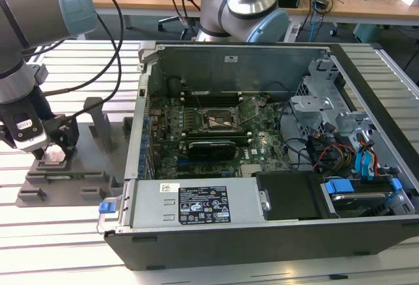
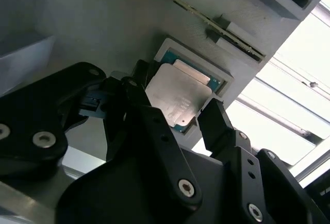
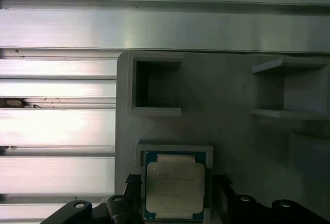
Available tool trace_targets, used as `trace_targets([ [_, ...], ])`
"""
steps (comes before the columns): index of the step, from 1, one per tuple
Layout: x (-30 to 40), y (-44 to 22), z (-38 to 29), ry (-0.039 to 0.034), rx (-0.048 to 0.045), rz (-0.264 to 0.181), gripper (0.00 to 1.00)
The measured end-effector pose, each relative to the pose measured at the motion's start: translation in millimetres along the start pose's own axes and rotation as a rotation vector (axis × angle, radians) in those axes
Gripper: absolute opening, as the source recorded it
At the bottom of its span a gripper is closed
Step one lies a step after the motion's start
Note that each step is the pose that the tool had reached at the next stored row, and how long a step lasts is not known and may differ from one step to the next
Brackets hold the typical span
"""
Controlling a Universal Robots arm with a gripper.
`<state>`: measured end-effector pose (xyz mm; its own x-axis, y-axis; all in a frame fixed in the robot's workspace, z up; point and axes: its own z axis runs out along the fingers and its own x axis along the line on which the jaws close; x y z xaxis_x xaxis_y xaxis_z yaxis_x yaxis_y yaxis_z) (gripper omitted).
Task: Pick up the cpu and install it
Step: 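Pick up the cpu and move it towards the insertion slot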
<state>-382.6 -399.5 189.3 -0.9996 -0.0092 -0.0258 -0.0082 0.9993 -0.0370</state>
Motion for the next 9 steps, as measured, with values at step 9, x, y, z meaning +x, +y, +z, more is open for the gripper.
trace_targets([
  [9,0.0,0.0,0.1,-0.0001,-0.0001,0.000,0.55],
])
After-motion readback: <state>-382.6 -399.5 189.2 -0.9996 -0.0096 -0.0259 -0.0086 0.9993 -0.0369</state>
